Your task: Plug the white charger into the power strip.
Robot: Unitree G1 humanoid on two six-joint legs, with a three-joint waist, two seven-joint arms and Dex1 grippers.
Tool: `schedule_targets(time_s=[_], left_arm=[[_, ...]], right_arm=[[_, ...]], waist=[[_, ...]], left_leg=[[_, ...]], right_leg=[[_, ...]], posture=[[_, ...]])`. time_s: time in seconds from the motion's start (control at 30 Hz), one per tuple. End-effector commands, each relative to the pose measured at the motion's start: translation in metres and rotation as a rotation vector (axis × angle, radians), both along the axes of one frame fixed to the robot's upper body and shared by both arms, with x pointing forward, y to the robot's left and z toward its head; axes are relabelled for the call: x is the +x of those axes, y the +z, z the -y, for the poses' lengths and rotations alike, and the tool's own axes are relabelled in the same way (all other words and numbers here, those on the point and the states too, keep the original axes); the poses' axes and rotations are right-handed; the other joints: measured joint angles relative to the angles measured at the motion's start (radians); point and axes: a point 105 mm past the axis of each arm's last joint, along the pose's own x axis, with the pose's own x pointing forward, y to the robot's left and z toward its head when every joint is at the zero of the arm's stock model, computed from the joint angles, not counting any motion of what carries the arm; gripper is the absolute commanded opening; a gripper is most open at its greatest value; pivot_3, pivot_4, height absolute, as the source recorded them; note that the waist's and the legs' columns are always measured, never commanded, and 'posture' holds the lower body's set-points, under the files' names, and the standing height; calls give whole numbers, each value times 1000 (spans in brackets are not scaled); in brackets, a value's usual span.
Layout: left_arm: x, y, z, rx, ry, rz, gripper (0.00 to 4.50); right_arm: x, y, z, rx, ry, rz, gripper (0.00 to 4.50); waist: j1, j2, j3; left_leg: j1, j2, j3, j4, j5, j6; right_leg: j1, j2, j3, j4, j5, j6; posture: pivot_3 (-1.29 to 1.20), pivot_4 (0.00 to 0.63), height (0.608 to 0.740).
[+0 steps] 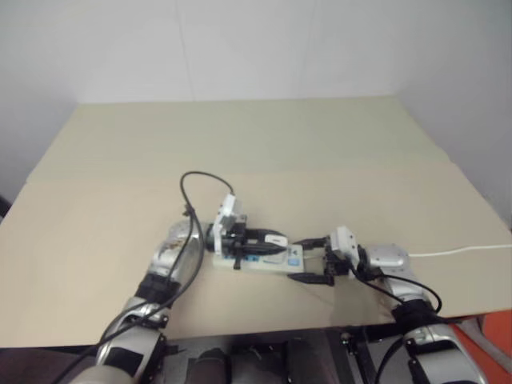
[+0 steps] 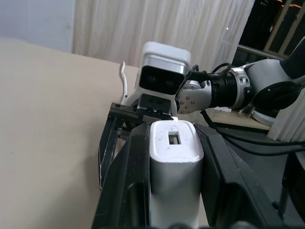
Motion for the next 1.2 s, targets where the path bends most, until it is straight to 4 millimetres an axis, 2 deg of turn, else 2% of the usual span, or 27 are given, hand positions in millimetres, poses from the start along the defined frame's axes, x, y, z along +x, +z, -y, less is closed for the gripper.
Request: schedule_targets(time_s=[0.03, 0.6, 0.87, 1.2], left_arm=[[4, 5, 0, -8, -2, 37, 1022], [6, -6, -7, -43, 37, 24, 1022], [-6, -22, -19, -28, 25, 83, 1022], [0, -41, -26, 15, 66, 56, 1022]], right_arm=[[-13, -25, -4, -68, 36, -77, 3447], [-14, -25, -4, -68, 38, -76, 3447], [-15, -25, -4, -68, 44, -75, 3447], [-16, -25, -4, -69, 46, -74, 3447]], waist=[[0, 0, 0], [1, 0, 0], [-2, 0, -1], [-1, 3, -5]], left_leg=[[0, 0, 0, 0, 0, 0], [0, 0, 0, 0, 0, 0], [1, 2, 0, -1, 0, 0], [3, 3, 1, -2, -1, 1]], right_leg=[[0, 0, 0, 0, 0, 0], [0, 0, 0, -1, 0, 0], [0, 1, 0, -1, 0, 0], [3, 2, 0, -2, 0, -1]], posture=[[0, 150, 740], [0, 150, 740], [0, 150, 740], [0, 150, 740]])
